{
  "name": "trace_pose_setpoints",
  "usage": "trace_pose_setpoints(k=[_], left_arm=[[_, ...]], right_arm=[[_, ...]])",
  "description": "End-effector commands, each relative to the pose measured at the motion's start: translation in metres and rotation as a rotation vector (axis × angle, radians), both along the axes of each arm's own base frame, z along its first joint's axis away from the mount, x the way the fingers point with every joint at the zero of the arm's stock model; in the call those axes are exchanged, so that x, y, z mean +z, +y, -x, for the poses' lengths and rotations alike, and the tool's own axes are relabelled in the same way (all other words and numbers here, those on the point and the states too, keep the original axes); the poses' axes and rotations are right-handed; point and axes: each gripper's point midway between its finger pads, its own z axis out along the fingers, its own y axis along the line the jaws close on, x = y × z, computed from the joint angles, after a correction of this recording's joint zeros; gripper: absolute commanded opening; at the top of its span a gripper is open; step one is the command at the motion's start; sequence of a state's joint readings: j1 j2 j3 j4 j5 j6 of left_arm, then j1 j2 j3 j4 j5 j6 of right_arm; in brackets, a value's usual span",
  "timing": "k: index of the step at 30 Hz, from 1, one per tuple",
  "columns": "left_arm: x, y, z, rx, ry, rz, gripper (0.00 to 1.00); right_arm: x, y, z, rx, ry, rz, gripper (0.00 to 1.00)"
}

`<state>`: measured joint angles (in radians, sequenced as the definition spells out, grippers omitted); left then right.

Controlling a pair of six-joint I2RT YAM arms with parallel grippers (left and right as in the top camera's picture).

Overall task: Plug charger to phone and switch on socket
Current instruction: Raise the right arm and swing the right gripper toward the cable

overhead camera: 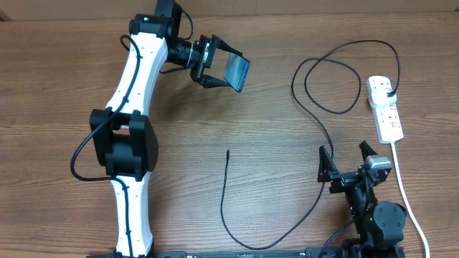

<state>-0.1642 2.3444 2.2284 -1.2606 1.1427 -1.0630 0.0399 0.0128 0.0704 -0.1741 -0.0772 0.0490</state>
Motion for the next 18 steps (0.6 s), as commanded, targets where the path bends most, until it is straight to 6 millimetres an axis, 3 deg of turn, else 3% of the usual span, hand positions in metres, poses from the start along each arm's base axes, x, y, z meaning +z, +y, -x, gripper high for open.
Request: trace_pose_setpoints(k=[1,9,18], left_arm=[[0.013,-0.006,0.000,-0.021,-0.046,0.034,0.04],[0.013,-0.006,0.000,-0.021,-0.046,0.034,0.04],[0.013,-0.006,-0.001,-0.021,-0.046,0.033,0.04]], right_arm=[[0.004,-0.010,-0.001,-0.061,-0.022,-0.001,1.00],[0.040,-0.011,0.002,-0.067,-0.145,-0.014,1.00],[0.078,0.002,0.013,0.011,-0.218,-0.016,1.00]])
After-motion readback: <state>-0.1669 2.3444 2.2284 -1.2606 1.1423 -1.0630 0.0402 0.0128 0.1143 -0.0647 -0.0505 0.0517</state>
